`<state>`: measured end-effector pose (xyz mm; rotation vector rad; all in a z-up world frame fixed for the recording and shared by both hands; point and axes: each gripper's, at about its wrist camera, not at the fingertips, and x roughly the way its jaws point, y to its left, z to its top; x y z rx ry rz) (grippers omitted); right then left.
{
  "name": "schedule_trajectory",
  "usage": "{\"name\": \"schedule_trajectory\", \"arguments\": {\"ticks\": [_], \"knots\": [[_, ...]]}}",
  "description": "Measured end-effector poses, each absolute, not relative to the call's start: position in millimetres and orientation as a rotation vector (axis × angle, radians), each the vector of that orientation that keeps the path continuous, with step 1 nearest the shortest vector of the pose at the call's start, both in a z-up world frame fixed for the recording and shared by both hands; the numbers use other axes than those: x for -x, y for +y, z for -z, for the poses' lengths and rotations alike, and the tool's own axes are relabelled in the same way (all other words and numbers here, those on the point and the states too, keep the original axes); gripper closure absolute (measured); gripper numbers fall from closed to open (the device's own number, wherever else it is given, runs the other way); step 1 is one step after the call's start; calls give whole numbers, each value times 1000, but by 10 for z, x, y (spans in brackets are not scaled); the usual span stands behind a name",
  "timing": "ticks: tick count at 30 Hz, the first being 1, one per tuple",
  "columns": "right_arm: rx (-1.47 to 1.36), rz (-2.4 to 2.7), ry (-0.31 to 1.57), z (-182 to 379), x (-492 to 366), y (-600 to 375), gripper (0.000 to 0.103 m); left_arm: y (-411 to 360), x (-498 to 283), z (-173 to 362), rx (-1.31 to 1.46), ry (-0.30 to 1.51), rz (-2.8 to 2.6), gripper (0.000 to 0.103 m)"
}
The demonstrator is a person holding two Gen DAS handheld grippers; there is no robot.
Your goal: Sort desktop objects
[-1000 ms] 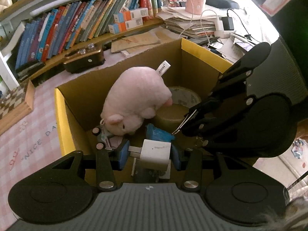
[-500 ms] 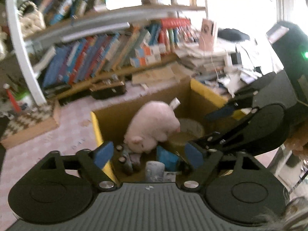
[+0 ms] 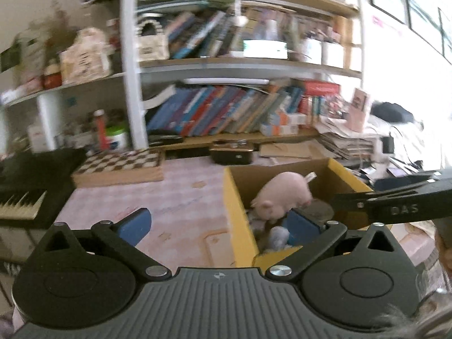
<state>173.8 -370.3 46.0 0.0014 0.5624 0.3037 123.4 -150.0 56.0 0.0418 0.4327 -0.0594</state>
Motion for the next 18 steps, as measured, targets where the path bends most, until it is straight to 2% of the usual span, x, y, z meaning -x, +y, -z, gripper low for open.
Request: {"name": "schedule_trajectory", "arguments": {"ticks": [4, 8, 18], "knots": [[-12, -252, 553, -396, -1461, -3609, 22, -1312, -951, -511, -6, 422, 13, 0], [-13, -197, 539, -321, -1136, -3492, 15, -1163, -649, -468, 19, 397, -89, 0], [-3, -134, 560, -147, -447, -3223, 14, -913, -96, -212, 16, 494, -112, 0]]}}
